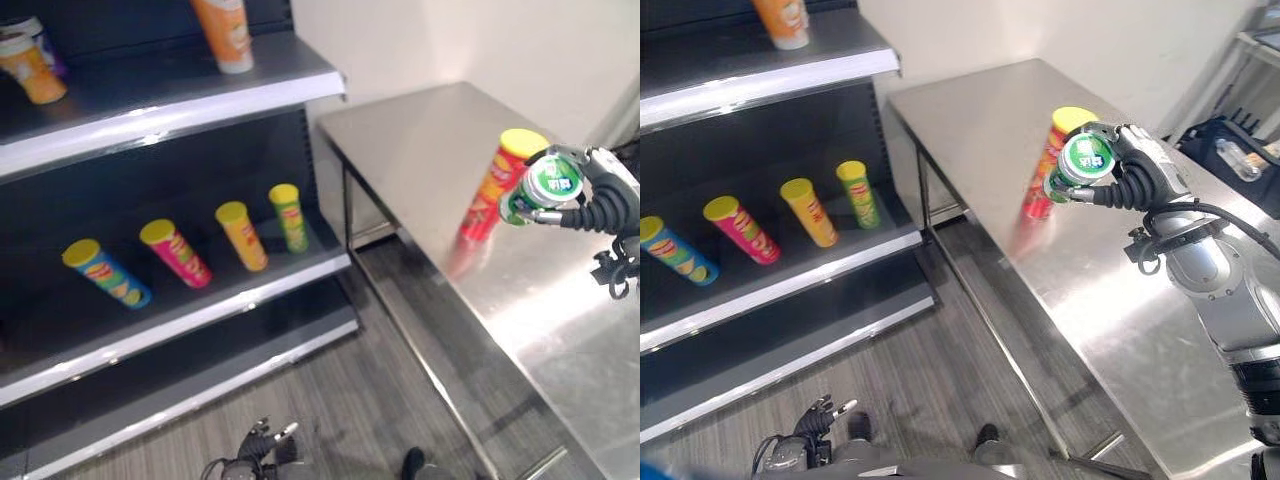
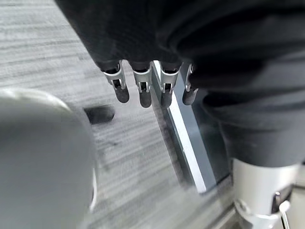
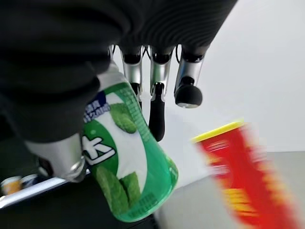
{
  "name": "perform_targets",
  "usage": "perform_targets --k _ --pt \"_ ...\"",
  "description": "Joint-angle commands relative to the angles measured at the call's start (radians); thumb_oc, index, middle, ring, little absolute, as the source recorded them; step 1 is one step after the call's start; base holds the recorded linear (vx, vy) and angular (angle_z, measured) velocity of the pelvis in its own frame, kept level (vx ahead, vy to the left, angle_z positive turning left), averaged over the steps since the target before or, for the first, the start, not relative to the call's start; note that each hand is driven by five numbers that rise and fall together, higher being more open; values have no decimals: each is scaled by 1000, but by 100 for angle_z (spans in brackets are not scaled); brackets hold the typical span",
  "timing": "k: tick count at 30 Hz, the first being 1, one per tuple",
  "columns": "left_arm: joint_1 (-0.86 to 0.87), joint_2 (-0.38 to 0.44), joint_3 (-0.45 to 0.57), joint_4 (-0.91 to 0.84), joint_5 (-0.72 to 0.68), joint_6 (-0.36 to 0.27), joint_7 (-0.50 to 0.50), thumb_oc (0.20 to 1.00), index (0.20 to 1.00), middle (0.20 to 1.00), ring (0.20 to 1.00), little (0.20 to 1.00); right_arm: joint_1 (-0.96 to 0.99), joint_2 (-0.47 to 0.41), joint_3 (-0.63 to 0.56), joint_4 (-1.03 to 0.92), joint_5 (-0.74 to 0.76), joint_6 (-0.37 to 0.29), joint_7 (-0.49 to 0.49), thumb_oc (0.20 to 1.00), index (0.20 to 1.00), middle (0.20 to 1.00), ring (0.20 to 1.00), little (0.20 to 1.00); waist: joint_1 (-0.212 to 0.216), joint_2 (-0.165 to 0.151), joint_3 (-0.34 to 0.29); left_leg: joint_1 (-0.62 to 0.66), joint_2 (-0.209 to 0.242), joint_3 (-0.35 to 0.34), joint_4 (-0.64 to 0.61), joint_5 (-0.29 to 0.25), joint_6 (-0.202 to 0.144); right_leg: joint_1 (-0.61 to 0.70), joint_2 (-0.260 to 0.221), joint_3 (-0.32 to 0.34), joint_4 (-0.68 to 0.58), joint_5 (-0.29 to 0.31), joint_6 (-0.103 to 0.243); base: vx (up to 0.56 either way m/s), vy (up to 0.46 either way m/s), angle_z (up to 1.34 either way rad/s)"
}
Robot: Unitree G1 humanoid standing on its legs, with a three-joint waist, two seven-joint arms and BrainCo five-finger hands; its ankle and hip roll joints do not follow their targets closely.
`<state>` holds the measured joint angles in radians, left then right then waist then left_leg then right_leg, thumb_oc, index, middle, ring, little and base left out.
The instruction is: Put the goods on the table back onto the shelves and tidy them up.
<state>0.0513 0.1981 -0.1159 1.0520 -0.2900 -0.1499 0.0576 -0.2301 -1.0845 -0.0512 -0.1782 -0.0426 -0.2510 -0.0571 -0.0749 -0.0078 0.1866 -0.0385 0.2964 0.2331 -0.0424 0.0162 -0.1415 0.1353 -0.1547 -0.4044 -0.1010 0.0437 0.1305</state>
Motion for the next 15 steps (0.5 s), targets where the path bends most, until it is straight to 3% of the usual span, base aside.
perform_targets --k 1,7,9,10,12,13,15 --pt "-23 63 -26 -3 59 -26 8 1000 1000 1000 1000 1000 -45 -26 -4 -29 -13 -15 -31 200 200 200 200 200 26 -42 -65 55 -54 -10 -45 63 -39 36 -30 103 19 -88 60 83 385 12" --pt "-34 107 -5 20 103 -21 13 1000 1000 1000 1000 1000 -156 7 119 -21 -88 10 -40 200 200 200 200 200 51 -70 -75 86 -187 -1 -45 -18 38 -12 -179 120 144 -34 106 51 328 36" --pt "-28 116 2 19 107 -21 15 1000 1000 1000 1000 1000 -175 7 133 -23 -99 11 -42 200 200 200 200 200 56 -72 -73 92 -202 -1 -45 -27 48 -22 -196 129 177 -23 106 47 220 11" --pt "-22 129 9 23 111 -16 15 1000 1000 1000 1000 1000 -223 4 162 -29 -116 14 -54 200 200 200 200 200 60 -76 -64 110 -233 -12 -45 -37 71 -47 -225 155 243 41 106 52 236 9" --pt "-21 141 3 25 123 -13 14 1000 1000 1000 1000 1000 -273 -4 188 -30 -130 11 -69 200 200 200 200 200 61 -74 -55 117 -243 -21 -45 -45 85 -79 -225 179 309 71 99 62 215 5" --pt "-19 150 -4 28 138 -8 7 1000 1000 1000 1000 1000 -307 -30 202 -28 -155 17 -76 200 200 200 200 200 53 -73 -48 129 -244 -36 -45 -59 87 -109 -176 235 330 34 82 46 86 2" --pt "-18 152 -5 32 136 -8 4 1000 1000 1000 1000 1000 -340 -43 214 -27 -161 17 -83 200 200 200 200 200 52 -68 -51 129 -242 -42 -45 -60 87 -123 -147 262 304 18 78 62 42 20"
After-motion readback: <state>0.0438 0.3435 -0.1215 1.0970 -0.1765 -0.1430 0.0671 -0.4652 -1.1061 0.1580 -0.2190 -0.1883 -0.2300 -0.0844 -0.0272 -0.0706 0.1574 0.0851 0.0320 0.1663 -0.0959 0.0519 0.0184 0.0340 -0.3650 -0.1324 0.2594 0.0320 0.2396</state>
